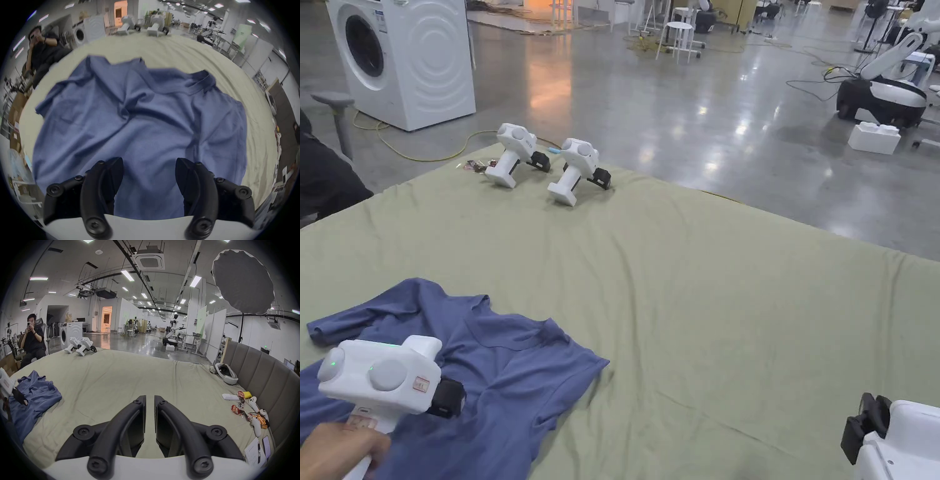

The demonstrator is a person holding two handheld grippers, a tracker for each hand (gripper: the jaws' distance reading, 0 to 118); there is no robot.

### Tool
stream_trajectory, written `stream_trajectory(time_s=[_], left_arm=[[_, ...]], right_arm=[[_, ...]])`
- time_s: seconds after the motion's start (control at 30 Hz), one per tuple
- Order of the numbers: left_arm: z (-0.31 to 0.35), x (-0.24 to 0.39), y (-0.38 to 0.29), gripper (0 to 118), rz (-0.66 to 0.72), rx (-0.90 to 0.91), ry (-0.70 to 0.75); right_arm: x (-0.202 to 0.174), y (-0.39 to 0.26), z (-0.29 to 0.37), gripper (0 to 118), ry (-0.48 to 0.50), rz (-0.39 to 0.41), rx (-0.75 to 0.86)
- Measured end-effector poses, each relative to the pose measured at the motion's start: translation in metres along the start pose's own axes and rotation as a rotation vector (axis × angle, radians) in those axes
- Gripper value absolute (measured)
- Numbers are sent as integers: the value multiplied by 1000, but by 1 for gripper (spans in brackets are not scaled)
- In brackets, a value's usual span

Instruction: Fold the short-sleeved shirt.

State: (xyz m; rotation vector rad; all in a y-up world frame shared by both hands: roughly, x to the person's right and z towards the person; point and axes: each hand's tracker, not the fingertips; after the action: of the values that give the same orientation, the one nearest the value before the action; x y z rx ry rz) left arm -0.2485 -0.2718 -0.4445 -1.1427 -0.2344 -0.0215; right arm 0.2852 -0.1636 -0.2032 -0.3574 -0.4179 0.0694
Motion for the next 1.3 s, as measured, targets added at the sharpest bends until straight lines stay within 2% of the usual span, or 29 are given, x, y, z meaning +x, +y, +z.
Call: stream_trajectory(time_s=[0.17,0.23,0.3,0.37,0.43,0.5,0.6,0.9,1.17,1.3], left_arm=[[-4,15,-2,76,-34,-1,88],[-3,20,-7,68,-65,22,100],[-4,27,-12,51,-107,44,112],[-3,31,-17,21,-123,52,119],[-6,33,-20,5,-147,47,159],[-10,30,-20,4,-155,52,159],[-3,24,-22,3,-93,124,144],[73,32,-7,3,-21,350,54],[142,70,22,3,-55,531,1],[183,104,46,3,-93,634,-80]], right_arm=[[-1,-4,-1,14,-2,8,-21],[-1,-5,-2,14,-3,5,-24],[-2,-7,-2,14,-4,1,-31],[-3,-9,-1,14,-2,-2,-38],[-4,-12,0,14,0,1,-41],[-4,-15,1,14,3,7,-47],[-1,-16,4,14,1,14,-46],[12,-11,7,14,-11,11,-33],[24,-2,16,14,-27,-27,10],[32,5,22,14,-31,-33,35]])
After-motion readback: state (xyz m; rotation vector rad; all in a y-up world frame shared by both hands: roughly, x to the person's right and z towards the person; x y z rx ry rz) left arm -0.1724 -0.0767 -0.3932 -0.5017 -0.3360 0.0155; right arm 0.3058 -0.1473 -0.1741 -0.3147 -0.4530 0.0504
